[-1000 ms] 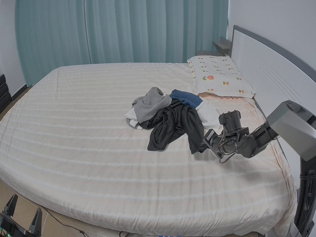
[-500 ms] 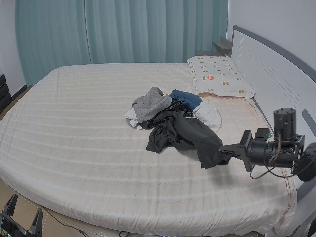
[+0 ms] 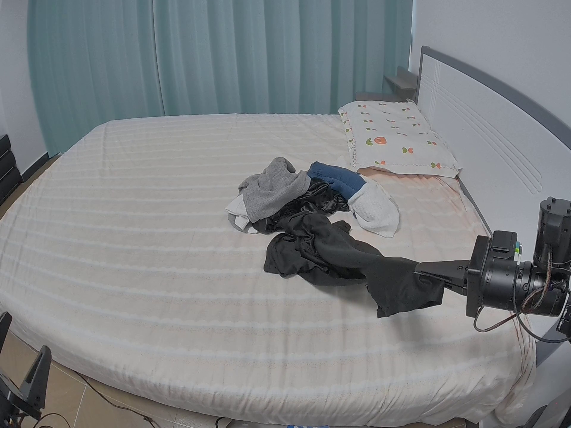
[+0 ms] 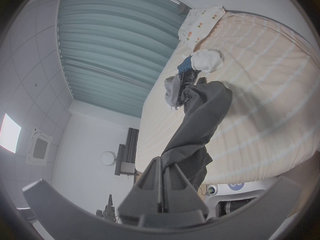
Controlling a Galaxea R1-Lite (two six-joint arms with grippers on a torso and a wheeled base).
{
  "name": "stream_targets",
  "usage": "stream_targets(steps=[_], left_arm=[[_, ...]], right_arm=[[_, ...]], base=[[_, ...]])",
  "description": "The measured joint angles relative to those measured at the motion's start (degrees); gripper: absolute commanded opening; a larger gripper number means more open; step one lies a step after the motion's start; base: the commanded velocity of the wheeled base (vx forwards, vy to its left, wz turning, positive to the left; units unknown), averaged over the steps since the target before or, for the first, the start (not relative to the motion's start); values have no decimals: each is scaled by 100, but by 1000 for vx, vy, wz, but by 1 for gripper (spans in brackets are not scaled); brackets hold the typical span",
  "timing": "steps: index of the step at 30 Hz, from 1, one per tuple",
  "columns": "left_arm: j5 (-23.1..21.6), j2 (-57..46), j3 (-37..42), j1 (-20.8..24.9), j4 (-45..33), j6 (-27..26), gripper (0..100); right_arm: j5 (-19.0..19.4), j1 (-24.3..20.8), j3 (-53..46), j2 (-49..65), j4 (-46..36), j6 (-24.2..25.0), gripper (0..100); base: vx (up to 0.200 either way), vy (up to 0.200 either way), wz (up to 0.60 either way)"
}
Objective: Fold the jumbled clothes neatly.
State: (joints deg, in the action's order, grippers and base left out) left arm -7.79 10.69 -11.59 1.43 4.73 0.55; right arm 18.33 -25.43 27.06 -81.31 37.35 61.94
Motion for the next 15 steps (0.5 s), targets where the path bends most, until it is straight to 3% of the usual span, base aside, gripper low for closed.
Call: stream_targets(steps=[7, 15], left_arm=[[-291, 1736, -345, 262, 468, -71, 100], [-162, 3952, -527, 984, 1716, 54, 100]], right_arm=[[-93, -54, -5, 151, 224, 20, 0], [-272, -98, 20, 246, 334, 22, 0]], base=[[0, 0, 0], [0, 0, 0]])
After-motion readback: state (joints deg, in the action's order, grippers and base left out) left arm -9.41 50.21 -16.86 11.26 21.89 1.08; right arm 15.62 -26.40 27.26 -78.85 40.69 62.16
